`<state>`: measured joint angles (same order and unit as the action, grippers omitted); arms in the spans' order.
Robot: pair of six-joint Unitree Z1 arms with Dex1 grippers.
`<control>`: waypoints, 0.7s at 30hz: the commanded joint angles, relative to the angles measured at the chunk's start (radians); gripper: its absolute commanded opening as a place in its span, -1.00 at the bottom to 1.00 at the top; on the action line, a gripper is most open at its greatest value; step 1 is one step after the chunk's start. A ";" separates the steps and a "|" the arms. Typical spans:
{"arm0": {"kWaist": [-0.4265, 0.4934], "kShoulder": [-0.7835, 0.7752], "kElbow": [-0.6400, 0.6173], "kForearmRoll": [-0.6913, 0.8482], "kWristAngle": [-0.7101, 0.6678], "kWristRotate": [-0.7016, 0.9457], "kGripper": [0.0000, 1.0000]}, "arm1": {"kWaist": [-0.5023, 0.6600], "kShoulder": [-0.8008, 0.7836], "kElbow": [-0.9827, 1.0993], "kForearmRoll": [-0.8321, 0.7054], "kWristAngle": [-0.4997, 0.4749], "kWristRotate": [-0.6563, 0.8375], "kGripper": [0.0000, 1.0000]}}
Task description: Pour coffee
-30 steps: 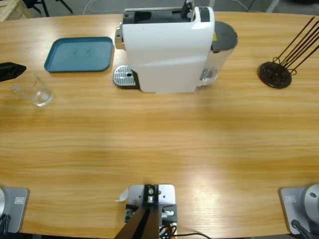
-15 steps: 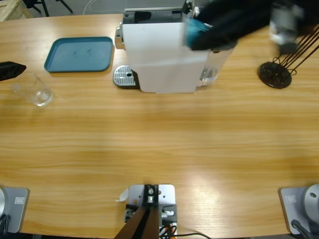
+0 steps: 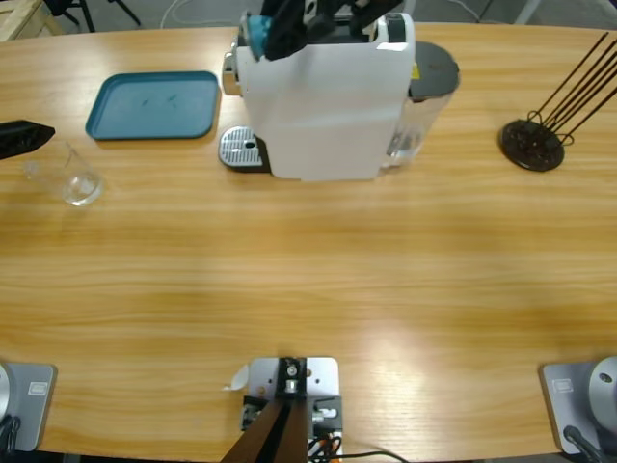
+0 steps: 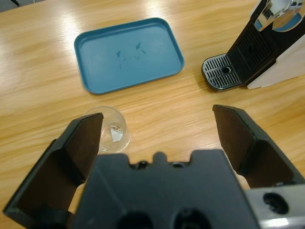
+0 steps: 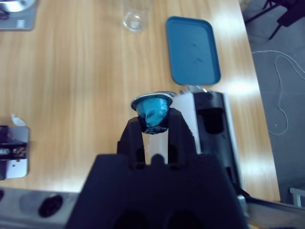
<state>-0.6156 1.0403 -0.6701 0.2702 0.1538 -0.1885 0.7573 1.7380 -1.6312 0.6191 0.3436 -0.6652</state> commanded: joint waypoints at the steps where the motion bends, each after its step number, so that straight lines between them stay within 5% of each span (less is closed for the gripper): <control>1: 0.005 -0.013 0.040 -0.020 0.002 0.000 1.00 | -0.057 0.099 -0.079 0.036 -0.019 -0.026 -1.00; 21: 0.005 -0.011 0.046 -0.031 0.002 0.001 1.00 | -0.055 0.240 -0.239 0.139 -0.092 -0.054 -1.00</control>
<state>-0.6156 1.0394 -0.6643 0.2526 0.1538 -0.1885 0.7102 1.9119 -1.8685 0.7453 0.3122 -0.7072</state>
